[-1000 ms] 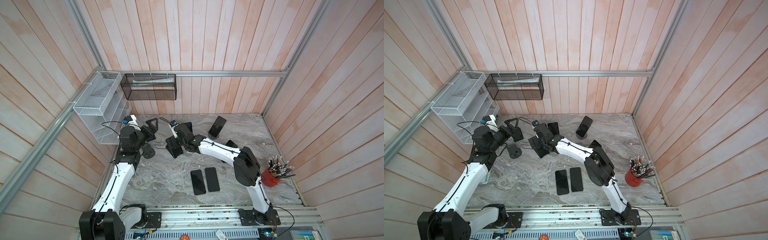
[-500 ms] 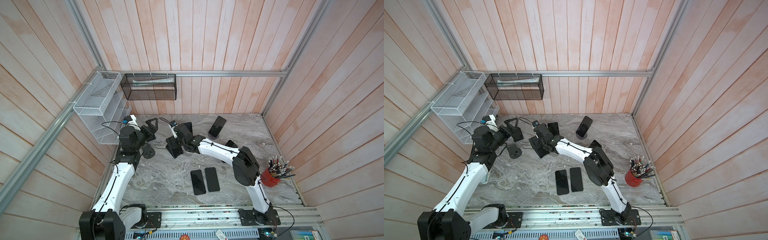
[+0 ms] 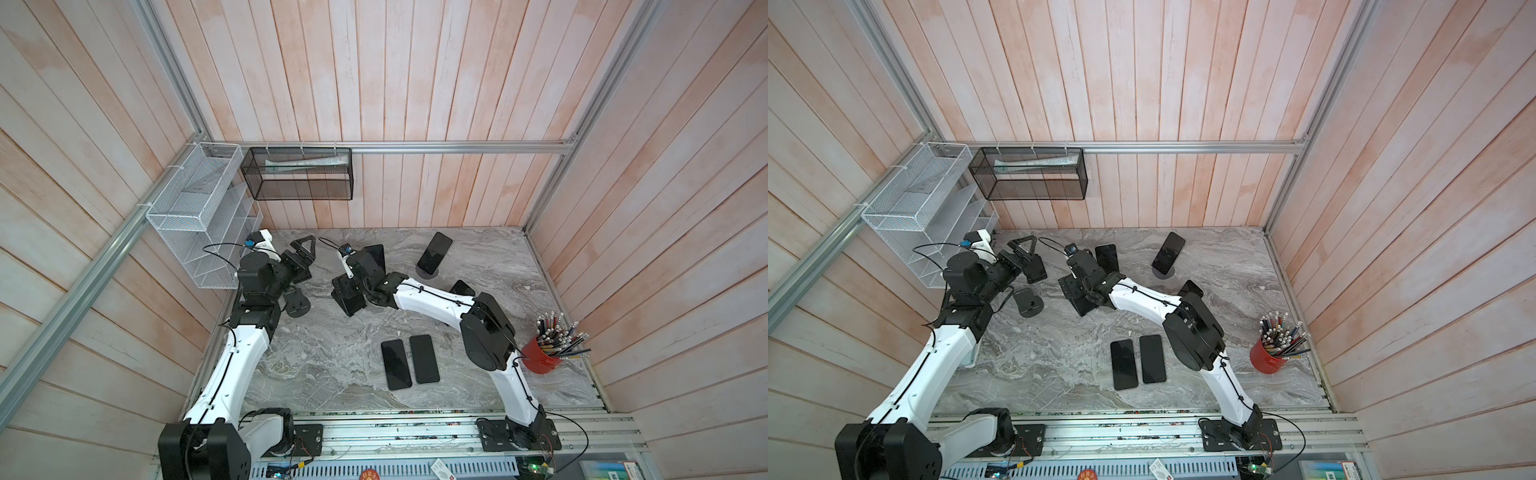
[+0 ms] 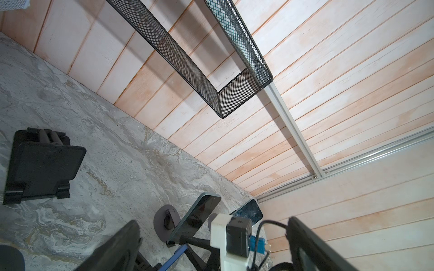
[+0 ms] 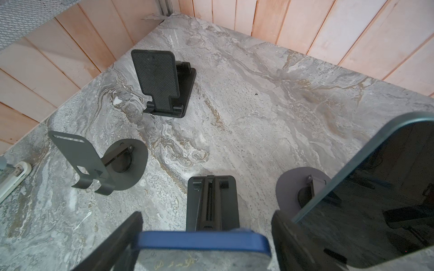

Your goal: Remove the phone from the phone stand

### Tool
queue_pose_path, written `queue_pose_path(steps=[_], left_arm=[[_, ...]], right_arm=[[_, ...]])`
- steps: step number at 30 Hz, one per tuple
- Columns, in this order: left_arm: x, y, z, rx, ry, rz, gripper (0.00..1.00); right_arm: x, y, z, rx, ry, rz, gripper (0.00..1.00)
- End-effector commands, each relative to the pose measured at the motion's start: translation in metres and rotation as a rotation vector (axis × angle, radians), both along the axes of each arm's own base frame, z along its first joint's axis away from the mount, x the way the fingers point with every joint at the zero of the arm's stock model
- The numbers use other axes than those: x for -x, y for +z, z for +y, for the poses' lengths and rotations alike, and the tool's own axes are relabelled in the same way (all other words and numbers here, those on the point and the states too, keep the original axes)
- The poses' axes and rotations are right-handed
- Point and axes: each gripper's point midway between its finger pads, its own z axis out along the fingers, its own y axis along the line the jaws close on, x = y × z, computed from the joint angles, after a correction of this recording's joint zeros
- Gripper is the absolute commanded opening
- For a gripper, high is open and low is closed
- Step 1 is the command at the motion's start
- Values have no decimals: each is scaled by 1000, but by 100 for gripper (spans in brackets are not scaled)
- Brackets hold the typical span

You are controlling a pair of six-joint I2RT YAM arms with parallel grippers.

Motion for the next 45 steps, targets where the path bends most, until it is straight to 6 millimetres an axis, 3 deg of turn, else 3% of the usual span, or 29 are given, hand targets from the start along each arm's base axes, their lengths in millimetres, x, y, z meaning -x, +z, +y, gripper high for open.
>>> queue_pose_path(steps=[1, 12, 22, 34, 45], left_arm=[[-1, -4, 1, 7, -8, -2, 98], [-2, -3, 3, 11, -3, -4, 98], [-4, -6, 7, 6, 7, 4, 97], [-5, -8, 8, 19, 3, 9, 97], [-4, -7, 10, 17, 11, 5, 97]], right_arm=[[3, -13, 2, 11, 4, 16, 85], [4, -18, 1, 34, 15, 17, 78], [8, -3, -3, 24, 4, -15, 73], [12, 36, -10, -33, -26, -65, 71], [15, 50, -10, -61, -32, -81, 69]])
